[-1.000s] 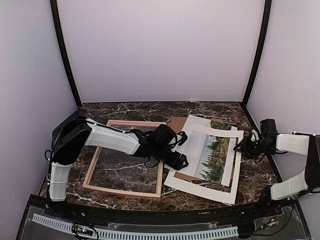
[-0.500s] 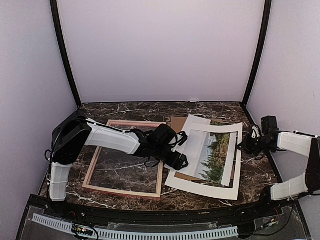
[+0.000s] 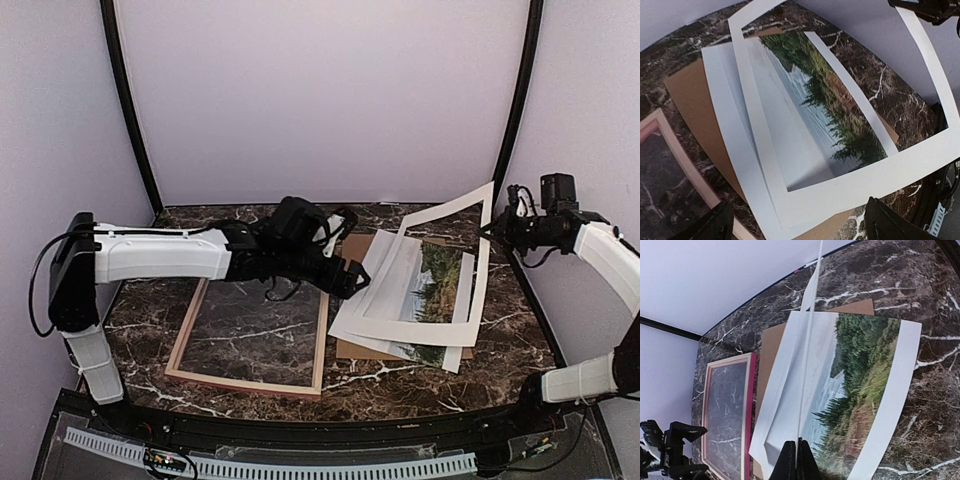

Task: Put the photo into the frame
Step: Pick up the mat board from the photo, then adjust the frame body at the center of the board.

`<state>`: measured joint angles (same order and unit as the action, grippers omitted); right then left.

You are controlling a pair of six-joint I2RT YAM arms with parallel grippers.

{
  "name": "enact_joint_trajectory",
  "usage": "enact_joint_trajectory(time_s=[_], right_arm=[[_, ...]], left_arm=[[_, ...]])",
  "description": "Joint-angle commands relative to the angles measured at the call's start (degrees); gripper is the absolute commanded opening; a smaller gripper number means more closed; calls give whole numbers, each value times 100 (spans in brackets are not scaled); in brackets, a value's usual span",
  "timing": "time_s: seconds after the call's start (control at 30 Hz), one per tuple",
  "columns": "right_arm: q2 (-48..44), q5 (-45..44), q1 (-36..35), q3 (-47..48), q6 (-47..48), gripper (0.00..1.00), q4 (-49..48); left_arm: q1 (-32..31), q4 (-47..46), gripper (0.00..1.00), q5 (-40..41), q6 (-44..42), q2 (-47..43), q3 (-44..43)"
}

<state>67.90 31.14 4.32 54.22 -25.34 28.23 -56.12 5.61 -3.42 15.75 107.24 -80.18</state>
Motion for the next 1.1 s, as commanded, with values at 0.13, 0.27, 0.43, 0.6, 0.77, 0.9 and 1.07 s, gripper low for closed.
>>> enact_joint_trajectory(time_s=[0.13, 0.27, 0.43, 0.6, 0.77, 0.9, 1.07], right_arm=[[308, 367, -885, 1617, -443, 0, 358], [638, 309, -1507, 2377, -725, 0, 239], [1212, 315, -2371, 3193, -1169, 0, -261], [2059, 220, -3394, 4258, -1504, 0, -605], [3065, 359, -4226, 5598, -1840, 0, -890], [3656, 581, -4567, 6211, -2287, 0, -1347], [3839, 347, -4582, 5641, -2592, 0, -1729]], left_arm=[[1336, 1070, 95, 994, 131, -1687, 850], [2357, 1450, 99, 1183, 156, -2294, 1593], [3835, 1689, 99, 452, 295, -2654, 2161], [4710, 1567, 99, -54, 536, -2905, 2636], [5416, 1149, 99, -665, 836, -3194, 3095], [5865, 1001, 99, -827, 979, -3376, 3336], [5945, 993, 99, -597, 1018, -3506, 3404]])
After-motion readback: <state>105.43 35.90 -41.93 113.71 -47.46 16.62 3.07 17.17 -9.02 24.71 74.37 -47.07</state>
